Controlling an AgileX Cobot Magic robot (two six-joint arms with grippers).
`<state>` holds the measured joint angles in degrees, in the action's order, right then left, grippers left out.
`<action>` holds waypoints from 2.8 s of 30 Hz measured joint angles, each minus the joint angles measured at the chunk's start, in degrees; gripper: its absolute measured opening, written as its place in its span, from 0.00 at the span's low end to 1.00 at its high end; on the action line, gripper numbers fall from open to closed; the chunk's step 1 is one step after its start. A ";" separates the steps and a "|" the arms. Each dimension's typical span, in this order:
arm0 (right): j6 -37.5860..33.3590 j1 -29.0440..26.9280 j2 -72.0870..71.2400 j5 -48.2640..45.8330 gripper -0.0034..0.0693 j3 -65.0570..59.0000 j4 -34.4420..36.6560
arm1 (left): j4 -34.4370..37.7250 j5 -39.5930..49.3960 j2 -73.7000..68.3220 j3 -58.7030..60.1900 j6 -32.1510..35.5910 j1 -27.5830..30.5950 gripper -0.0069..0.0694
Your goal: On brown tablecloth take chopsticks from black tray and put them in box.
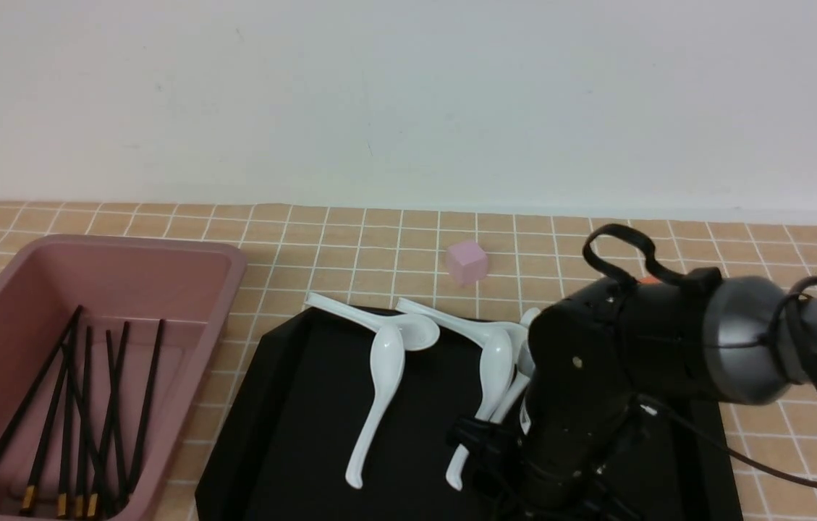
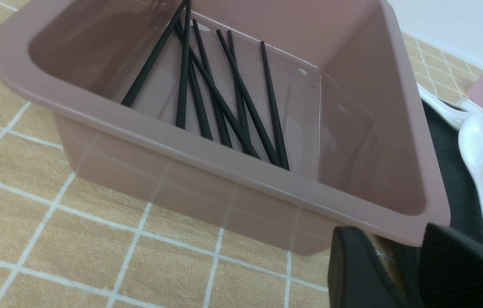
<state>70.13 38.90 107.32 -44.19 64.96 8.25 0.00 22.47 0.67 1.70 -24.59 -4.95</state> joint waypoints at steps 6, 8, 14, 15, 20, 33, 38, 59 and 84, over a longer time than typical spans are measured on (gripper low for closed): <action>1.91 0.00 1.30 1.85 0.57 0.06 -1.95 | 0.00 0.00 0.00 0.00 0.00 0.00 0.40; 2.10 0.00 1.88 1.44 0.57 0.54 -2.10 | 0.00 0.00 0.00 0.00 0.00 0.00 0.40; 1.21 0.00 3.11 -0.11 0.56 1.40 -2.16 | 0.00 0.00 0.00 0.00 0.00 0.00 0.40; 1.07 0.00 3.11 -0.31 0.55 1.47 -2.16 | 0.00 0.00 0.00 0.00 0.00 0.00 0.40; 1.03 0.00 3.23 -1.33 0.44 1.62 -2.73 | 0.00 0.00 0.00 0.00 0.00 0.00 0.40; 0.73 0.11 3.03 -19.26 0.22 0.94 -10.87 | 0.00 0.00 0.00 0.00 0.00 0.00 0.40; -4.26 0.61 -2.95 -23.03 0.22 0.42 -12.84 | 0.00 0.00 0.00 0.00 0.00 0.00 0.40; -35.67 11.79 -7.98 13.62 0.22 20.53 9.74 | 0.00 0.00 0.00 0.00 0.00 0.00 0.40; -59.86 17.20 22.51 30.16 0.46 40.06 26.66 | 0.00 0.00 0.00 0.00 0.00 0.00 0.40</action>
<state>10.27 56.10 129.83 -14.02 105.02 34.92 0.00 22.47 0.67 1.70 -24.59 -4.95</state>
